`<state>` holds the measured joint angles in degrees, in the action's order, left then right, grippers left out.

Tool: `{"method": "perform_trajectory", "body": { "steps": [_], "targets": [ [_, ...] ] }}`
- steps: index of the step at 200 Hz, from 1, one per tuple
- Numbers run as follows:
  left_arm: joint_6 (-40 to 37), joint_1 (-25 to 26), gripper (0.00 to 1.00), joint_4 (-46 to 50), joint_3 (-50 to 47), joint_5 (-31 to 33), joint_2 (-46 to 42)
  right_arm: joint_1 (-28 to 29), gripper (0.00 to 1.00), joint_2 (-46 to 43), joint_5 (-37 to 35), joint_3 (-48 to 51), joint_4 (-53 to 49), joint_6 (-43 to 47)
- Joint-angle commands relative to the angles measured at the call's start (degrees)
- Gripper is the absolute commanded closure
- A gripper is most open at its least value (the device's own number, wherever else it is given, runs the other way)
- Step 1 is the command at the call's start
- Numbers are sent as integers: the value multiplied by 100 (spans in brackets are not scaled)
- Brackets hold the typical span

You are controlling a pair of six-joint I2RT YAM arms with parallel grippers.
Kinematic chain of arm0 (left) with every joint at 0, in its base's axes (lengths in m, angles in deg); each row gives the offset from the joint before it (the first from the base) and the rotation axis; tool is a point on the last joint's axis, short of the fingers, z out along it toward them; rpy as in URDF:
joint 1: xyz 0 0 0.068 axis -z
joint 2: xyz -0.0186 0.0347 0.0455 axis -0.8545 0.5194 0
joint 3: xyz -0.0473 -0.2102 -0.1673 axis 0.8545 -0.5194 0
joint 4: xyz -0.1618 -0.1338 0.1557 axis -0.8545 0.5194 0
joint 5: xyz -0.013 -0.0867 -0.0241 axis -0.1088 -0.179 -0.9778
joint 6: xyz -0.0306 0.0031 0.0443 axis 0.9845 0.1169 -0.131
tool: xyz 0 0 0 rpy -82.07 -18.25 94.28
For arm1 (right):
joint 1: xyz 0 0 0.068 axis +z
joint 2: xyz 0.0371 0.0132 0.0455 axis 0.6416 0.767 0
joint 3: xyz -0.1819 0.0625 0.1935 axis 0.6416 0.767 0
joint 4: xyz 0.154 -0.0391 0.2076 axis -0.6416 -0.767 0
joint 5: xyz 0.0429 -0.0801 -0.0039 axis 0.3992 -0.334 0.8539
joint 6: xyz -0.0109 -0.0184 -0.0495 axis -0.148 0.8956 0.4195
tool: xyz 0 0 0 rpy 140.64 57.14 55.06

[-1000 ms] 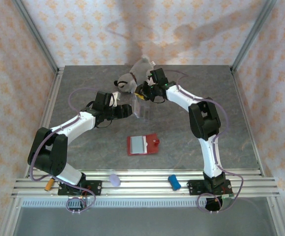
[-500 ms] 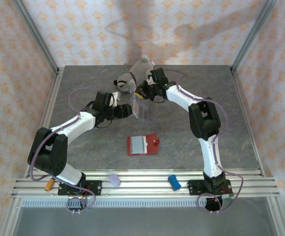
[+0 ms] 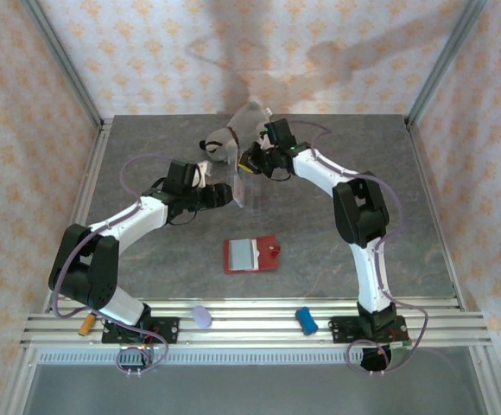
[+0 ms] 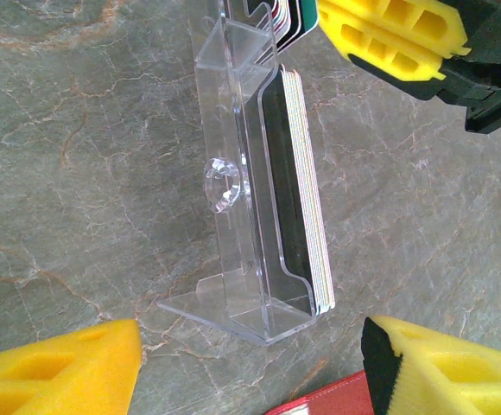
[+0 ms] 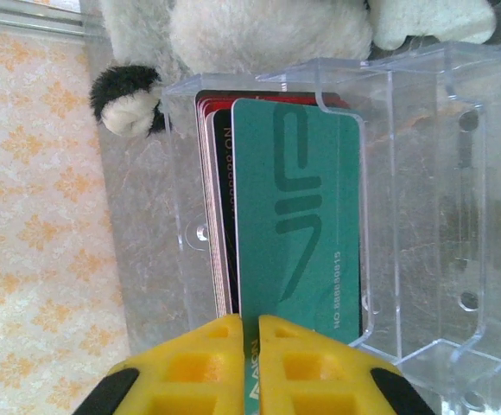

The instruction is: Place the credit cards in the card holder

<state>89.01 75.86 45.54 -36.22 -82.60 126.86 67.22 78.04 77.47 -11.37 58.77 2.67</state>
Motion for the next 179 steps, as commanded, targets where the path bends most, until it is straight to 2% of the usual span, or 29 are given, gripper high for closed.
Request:
{"method": "perform_trajectory", "body": {
  "steps": [1, 46, 58, 179],
  "targets": [
    [-112, -27, 31, 37, 80, -19, -26, -14, 93, -303, -221, 12, -305, 229],
    [-168, -27, 31, 151, 140, 26, -31, -15, 96, -353, -385, 12, -517, 401],
    [-187, -28, 31, 194, 168, 44, -34, -15, 100, -345, -405, -4, -550, 428],
    [-354, -37, 30, 480, 305, 201, -87, -14, 100, -302, -527, -400, -1092, 795]
  ]
}}
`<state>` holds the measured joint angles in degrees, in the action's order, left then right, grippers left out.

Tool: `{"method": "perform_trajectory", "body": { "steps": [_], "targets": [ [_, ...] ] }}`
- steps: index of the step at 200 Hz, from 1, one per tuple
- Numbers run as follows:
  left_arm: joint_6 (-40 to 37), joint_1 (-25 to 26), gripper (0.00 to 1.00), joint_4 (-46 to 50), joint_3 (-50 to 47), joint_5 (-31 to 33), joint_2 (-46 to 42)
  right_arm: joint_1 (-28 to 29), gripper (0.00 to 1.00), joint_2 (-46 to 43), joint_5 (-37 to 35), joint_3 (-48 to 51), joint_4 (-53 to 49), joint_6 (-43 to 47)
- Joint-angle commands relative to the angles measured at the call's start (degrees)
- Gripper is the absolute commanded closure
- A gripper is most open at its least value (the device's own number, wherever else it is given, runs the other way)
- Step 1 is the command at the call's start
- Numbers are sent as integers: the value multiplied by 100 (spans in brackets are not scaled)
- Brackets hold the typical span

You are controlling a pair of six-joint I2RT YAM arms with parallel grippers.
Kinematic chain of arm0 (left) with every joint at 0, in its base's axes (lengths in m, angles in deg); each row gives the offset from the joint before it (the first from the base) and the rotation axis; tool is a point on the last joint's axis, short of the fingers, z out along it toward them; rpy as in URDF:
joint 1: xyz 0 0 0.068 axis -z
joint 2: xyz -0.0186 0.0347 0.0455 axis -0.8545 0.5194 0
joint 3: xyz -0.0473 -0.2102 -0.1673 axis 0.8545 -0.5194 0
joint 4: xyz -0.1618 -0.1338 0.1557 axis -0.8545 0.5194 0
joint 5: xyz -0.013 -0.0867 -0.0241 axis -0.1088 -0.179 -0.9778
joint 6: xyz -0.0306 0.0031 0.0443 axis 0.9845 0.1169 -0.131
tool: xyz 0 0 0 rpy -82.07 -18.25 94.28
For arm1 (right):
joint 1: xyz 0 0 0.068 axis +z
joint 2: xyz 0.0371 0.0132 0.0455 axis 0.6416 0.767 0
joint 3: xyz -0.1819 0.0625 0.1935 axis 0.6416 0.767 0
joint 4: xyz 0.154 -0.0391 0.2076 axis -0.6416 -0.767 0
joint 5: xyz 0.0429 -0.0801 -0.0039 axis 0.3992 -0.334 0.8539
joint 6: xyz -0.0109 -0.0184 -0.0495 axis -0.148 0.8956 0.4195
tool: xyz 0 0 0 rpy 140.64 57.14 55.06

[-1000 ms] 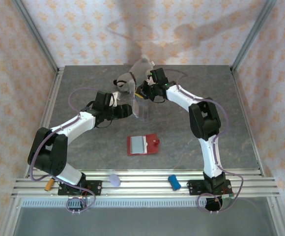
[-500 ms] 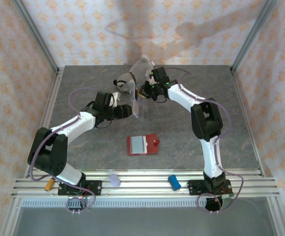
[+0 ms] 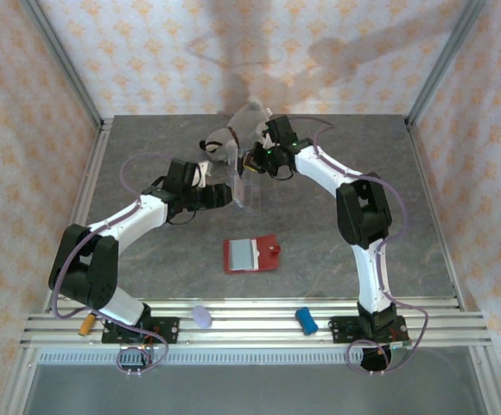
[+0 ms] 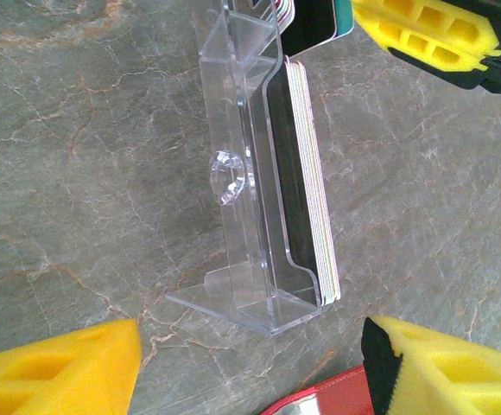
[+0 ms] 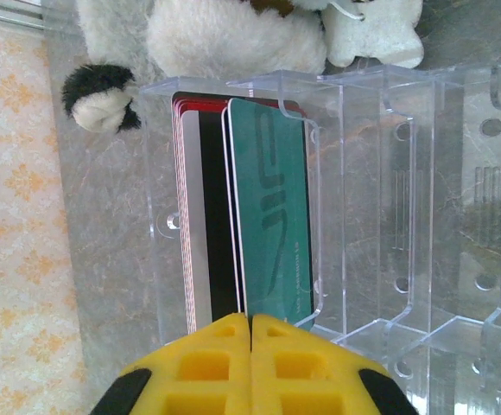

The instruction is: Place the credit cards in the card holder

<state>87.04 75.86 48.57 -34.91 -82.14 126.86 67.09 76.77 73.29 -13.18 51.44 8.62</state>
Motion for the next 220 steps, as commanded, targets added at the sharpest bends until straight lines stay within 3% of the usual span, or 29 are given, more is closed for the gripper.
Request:
{"method": "perform_trajectory", "body": {
  "steps": [1, 163, 220],
  "targets": [
    [-157, -36, 30, 177, 175, 156, -87, -2, 100, -174, -112, -228, -367, 202],
    [-62, -36, 28, 831, 349, 406, -692, -2, 100, -681, -406, -596, -1391, 732],
    [118, -32, 28, 1257, 12, 146, -1423, -2, 100, -1643, -314, 255, -1578, 1295]
  ]
}}
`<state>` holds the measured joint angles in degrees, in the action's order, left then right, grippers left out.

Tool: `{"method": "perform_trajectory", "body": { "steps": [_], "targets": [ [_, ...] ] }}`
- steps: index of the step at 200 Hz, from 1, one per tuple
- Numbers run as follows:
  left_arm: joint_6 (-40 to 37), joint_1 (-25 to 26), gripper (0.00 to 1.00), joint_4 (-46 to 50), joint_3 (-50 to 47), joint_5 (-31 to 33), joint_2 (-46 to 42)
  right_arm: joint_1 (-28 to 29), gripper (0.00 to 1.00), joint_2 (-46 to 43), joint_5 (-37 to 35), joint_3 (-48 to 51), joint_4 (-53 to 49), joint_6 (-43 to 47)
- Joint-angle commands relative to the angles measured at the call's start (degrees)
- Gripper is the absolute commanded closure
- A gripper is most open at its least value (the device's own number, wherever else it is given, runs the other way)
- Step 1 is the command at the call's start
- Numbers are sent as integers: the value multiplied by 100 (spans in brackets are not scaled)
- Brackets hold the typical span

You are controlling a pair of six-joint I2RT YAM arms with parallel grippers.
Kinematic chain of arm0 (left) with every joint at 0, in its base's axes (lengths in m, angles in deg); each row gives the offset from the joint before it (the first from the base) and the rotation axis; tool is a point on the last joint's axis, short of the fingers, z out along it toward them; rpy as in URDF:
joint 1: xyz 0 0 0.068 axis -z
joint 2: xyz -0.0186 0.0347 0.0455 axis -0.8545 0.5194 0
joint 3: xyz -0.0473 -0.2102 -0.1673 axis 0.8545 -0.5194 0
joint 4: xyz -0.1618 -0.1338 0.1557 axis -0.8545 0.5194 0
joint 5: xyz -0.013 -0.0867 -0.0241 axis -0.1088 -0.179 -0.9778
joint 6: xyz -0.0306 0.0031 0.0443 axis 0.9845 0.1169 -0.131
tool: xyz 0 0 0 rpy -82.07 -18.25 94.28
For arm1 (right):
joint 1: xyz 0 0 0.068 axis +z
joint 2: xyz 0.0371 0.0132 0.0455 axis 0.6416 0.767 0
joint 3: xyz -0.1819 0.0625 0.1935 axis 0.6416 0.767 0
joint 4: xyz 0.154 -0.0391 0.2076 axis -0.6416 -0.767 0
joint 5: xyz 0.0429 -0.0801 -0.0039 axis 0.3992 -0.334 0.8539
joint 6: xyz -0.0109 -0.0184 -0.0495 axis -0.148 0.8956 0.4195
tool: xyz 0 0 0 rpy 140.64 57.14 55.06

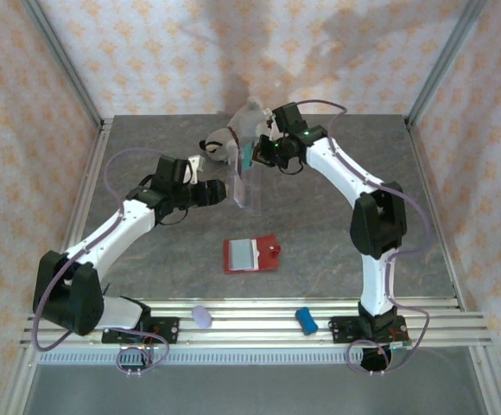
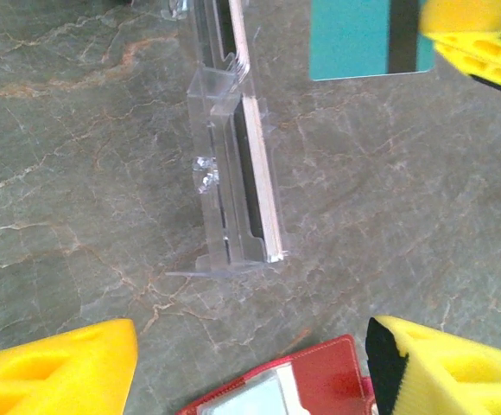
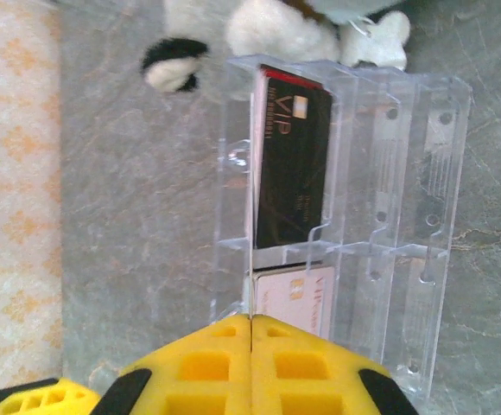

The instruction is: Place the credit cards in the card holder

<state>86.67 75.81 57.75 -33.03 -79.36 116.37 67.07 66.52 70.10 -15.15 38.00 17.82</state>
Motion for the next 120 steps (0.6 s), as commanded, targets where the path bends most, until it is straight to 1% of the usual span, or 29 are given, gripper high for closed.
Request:
{"method": "perform_trajectory", "body": {
  "steps": [1, 22, 46, 63, 76, 80, 94, 120],
  "targets": [
    [163, -25, 28, 339, -190, -153, -396, 4, 100, -643, 26, 495, -221, 383],
    [265, 32, 28, 437, -531, -462, -695, 0, 100, -1227, 425, 1382, 6, 515],
    [314, 204, 28, 720, -874, -617, -953, 0, 100, -1942, 1019, 2616, 279, 720],
    [477, 388, 28, 718, -1199, -646, -1137, 0, 100, -2331, 1639, 3483, 534, 786],
    [639, 552, 28, 445, -1560, -720, -1238, 0, 100, -2533, 2093, 4123, 809, 737],
    [856, 599, 29, 318, -1676, -749, -1250, 0, 100, -2587, 2184, 4309, 910, 726],
    [1200, 740, 30, -245, -2077, -875, -1246, 0, 100, -2720, 2452, 4868, 1189, 708],
    [1503, 956, 31, -942, -2434, -886, -967, 18, 100, -2748, 2875, 5523, 1683, 648]
  ]
}}
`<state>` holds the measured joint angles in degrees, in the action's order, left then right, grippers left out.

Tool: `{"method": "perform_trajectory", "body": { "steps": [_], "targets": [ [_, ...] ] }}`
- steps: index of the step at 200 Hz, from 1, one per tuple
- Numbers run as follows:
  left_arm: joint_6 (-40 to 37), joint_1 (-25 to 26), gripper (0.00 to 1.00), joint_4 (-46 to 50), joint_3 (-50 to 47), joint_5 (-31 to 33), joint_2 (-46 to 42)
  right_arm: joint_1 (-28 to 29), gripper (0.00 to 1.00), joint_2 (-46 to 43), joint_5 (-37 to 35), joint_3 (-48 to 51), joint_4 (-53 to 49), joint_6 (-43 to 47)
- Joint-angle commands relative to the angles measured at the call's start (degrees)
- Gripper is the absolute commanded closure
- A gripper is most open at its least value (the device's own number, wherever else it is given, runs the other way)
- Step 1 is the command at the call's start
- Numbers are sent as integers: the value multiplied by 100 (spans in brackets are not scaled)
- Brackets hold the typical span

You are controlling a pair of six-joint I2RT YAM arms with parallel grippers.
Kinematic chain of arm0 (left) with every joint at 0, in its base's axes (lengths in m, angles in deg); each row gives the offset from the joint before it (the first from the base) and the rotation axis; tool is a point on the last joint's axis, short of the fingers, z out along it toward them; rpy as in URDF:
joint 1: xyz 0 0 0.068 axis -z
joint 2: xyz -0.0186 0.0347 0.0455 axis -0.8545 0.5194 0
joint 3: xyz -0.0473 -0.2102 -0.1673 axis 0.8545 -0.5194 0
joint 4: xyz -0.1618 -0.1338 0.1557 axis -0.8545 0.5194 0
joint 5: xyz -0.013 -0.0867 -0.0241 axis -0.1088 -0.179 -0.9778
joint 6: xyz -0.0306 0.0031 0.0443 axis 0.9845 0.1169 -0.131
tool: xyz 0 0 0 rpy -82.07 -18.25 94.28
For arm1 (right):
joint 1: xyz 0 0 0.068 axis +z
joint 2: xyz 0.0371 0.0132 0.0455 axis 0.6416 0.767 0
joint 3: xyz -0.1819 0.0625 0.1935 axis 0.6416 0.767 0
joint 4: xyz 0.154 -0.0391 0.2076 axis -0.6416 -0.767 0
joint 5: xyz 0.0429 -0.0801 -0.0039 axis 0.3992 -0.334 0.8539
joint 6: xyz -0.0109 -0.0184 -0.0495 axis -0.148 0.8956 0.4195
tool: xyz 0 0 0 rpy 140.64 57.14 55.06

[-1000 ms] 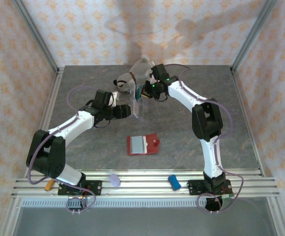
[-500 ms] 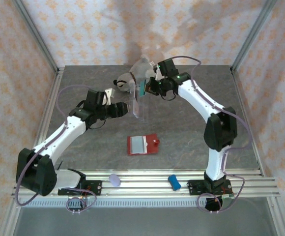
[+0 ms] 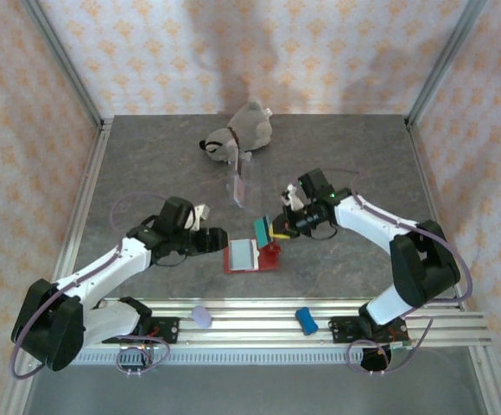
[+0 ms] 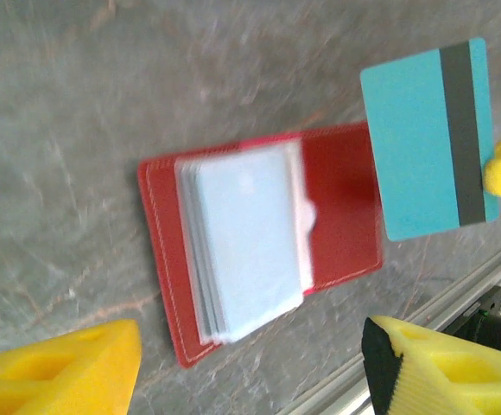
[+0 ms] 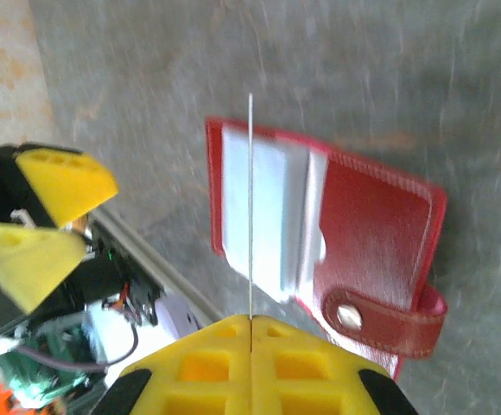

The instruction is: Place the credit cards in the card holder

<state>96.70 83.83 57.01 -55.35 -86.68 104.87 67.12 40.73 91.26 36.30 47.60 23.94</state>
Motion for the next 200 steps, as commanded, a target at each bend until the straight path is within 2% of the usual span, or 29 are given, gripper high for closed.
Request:
{"method": "perform_trajectory", "body": {
  "steps": [1, 53, 73, 200],
  "targets": [
    [500, 156, 31, -881, -204, -154, 228, 13, 100, -166, 774, 395, 727, 43],
    [644, 323, 38, -1539, -310, -129, 898, 49, 100, 92, 1110, 805, 1029, 236],
    [635, 326, 41, -1678, -320, -144, 1102, 51, 100, 275, 969, 817, 1116, 222],
    [573, 326, 50, -1920, -372, -66, 1644, 51, 100, 763, 949, 861, 1271, 315]
  ]
}}
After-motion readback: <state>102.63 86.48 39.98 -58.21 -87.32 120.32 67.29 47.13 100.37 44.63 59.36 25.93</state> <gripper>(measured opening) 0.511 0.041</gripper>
